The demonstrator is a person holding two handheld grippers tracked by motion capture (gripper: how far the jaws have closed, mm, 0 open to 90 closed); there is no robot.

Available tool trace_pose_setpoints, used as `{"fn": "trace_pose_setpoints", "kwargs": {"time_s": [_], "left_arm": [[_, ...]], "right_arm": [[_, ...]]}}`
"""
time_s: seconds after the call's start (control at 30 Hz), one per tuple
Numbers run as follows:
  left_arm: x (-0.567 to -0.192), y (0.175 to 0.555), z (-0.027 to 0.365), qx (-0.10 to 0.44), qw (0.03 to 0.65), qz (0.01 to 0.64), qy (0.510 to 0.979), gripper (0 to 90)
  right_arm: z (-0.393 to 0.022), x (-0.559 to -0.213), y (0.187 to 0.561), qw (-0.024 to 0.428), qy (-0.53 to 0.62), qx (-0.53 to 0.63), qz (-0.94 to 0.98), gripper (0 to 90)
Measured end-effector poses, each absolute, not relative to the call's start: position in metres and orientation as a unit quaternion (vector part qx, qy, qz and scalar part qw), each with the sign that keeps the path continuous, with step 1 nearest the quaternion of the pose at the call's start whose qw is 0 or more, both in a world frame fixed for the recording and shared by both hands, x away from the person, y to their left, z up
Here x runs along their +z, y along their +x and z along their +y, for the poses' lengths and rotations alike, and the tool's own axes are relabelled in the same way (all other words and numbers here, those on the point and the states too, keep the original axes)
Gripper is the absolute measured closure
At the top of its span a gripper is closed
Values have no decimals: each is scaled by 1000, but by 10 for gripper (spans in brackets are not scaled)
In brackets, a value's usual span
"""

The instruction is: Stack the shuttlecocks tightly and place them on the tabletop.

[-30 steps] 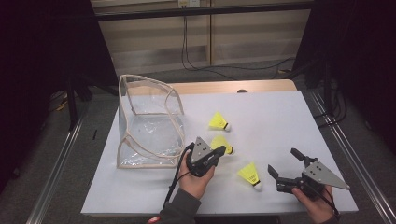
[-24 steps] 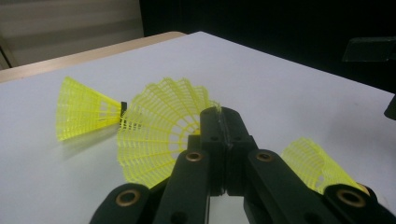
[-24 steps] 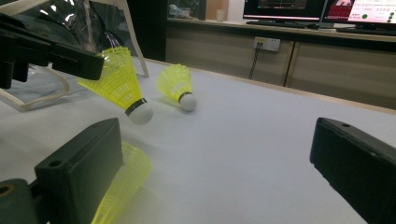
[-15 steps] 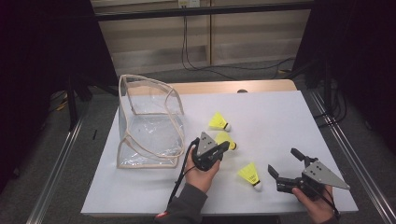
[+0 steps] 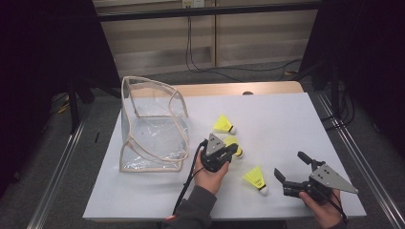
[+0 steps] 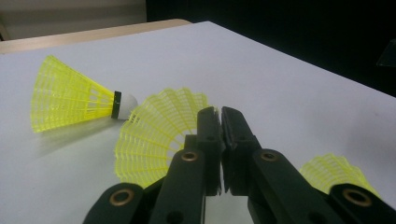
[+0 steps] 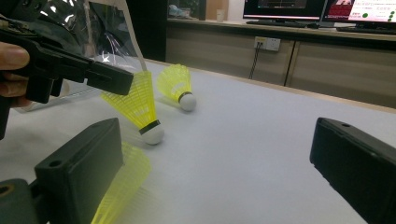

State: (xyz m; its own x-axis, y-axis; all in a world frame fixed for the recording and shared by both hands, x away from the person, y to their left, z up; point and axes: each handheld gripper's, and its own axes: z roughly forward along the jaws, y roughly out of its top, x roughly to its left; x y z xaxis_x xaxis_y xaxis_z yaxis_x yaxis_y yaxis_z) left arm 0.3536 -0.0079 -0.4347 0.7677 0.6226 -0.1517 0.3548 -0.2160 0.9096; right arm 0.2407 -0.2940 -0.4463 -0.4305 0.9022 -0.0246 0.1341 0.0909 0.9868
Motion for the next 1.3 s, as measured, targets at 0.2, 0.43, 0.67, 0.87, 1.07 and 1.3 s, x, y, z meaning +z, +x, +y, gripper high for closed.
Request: {"fn": "trace_pose_setpoints", "kwargs": {"time_s": [0.2,0.43,0.67,0.87,1.07,1.3], "left_arm": [[-438,354,-12,123,536,319,772,836],[-441,357,-15,123,536,324,770,837],[-439,360,-11,134,536,326,767,873],[-435,364,-6,158,529,333,764,875],[-432,371,-3,173,521,338,764,876],[-427,377,0,190,521,344,758,879]], "right_arm": [[-294,-446,241,355,400,542,648,19],[-294,-446,240,354,401,542,648,19],[-295,-446,240,356,400,542,648,19],[-295,-446,240,356,400,542,648,19],[-295,-446,240,356,400,542,648,19],[-295,-446,240,356,399,543,648,19]]}}
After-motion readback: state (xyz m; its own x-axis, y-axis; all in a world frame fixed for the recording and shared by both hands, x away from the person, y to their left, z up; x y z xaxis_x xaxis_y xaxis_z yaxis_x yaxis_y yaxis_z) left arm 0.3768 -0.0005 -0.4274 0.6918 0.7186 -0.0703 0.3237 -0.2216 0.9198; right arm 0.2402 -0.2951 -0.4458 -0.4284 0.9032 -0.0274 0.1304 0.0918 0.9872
